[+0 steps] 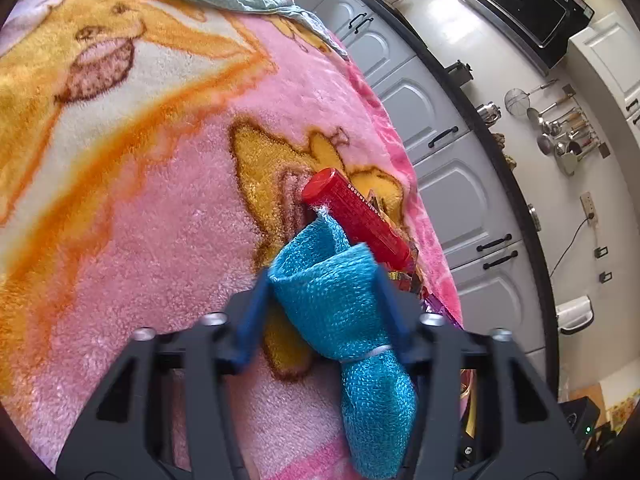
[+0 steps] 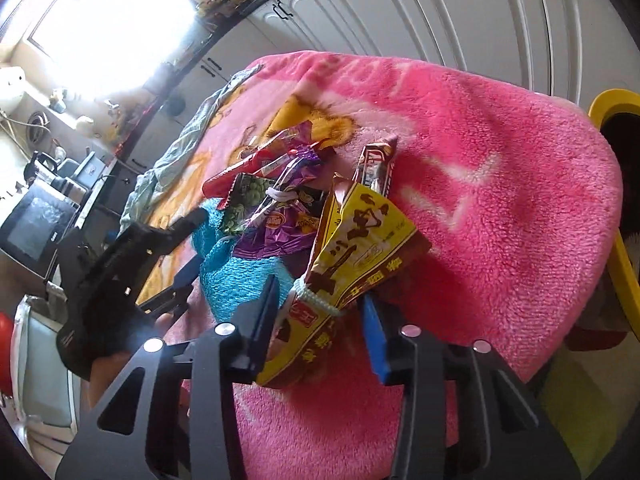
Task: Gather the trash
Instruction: 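Grasp the blue scrubber with the left tool while the right tool grasps the yellow snack packet, then carry the blue scrubber and yellow packet over the yellow bin and open both tools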
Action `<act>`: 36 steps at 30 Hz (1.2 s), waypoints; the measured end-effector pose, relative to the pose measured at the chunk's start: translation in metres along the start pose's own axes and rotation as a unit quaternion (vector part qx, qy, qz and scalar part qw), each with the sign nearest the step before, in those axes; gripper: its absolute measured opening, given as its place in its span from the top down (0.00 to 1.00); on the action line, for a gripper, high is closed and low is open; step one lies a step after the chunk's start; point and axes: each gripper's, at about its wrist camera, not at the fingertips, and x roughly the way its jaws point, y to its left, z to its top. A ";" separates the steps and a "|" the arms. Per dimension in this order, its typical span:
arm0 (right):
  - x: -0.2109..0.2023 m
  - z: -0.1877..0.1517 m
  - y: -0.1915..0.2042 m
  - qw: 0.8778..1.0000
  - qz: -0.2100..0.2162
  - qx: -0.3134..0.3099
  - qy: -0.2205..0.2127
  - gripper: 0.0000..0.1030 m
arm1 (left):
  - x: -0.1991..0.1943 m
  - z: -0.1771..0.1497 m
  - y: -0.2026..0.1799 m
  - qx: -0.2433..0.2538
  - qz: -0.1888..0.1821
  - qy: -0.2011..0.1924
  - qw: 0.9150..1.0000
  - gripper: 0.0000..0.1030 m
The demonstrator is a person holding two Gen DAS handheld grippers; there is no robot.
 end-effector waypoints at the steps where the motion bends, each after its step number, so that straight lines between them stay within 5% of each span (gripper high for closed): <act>1: -0.001 0.000 -0.001 1.000 0.001 0.000 -0.001 0.65 | 0.001 0.001 0.001 0.001 -0.002 0.002 1.000 0.76; 7: -0.011 -0.001 -0.005 1.000 -0.003 -0.001 -0.010 0.66 | -0.007 0.002 -0.002 0.022 -0.015 0.003 1.000 0.94; 24: -0.044 0.000 0.006 0.996 -0.013 -0.060 -0.057 0.70 | -0.069 -0.001 -0.032 0.118 -0.046 -0.017 0.992 0.96; 36: -0.078 0.007 0.021 0.988 -0.021 -0.115 -0.102 0.70 | -0.082 -0.027 -0.106 0.214 -0.090 -0.030 0.972 0.96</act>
